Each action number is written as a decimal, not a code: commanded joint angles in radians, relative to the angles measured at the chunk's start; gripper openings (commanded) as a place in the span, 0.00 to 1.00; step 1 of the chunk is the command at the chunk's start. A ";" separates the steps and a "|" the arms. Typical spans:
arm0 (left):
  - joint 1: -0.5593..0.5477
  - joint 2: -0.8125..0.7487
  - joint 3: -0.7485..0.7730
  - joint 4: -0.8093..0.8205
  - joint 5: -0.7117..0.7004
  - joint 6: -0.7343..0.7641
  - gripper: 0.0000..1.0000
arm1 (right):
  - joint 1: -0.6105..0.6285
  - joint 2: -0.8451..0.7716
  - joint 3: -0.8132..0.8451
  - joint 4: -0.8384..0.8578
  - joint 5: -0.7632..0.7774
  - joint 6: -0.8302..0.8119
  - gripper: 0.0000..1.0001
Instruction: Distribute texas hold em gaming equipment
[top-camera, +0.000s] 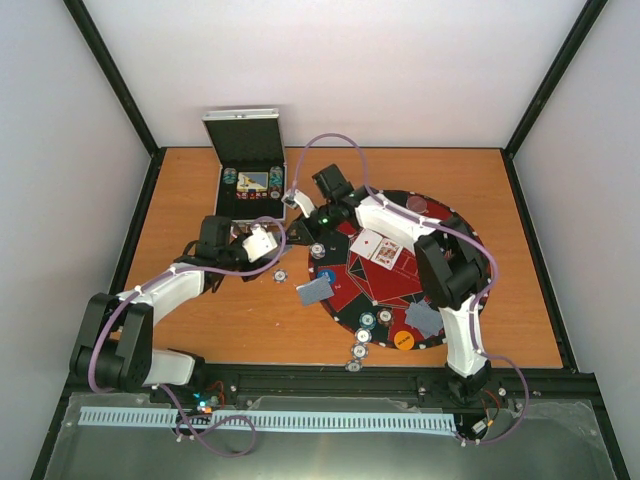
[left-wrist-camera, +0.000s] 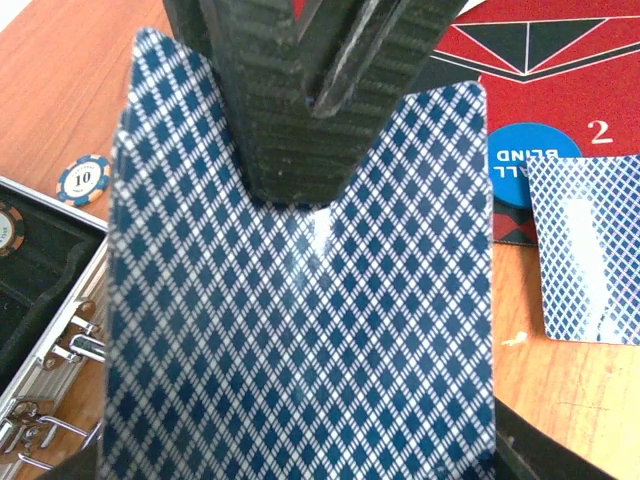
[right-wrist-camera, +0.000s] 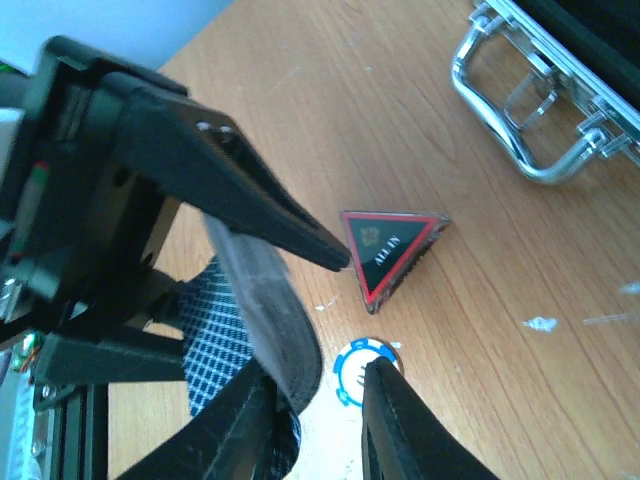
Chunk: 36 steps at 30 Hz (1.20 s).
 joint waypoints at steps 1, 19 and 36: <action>-0.001 -0.007 0.013 0.050 0.039 0.002 0.53 | -0.002 -0.038 -0.001 0.003 -0.048 -0.010 0.21; -0.001 -0.010 0.006 0.044 0.039 0.006 0.53 | -0.015 -0.109 0.021 -0.069 -0.040 -0.083 0.03; -0.001 -0.019 -0.007 0.060 0.037 -0.009 0.53 | -0.134 -0.228 -0.032 -0.054 -0.052 -0.048 0.03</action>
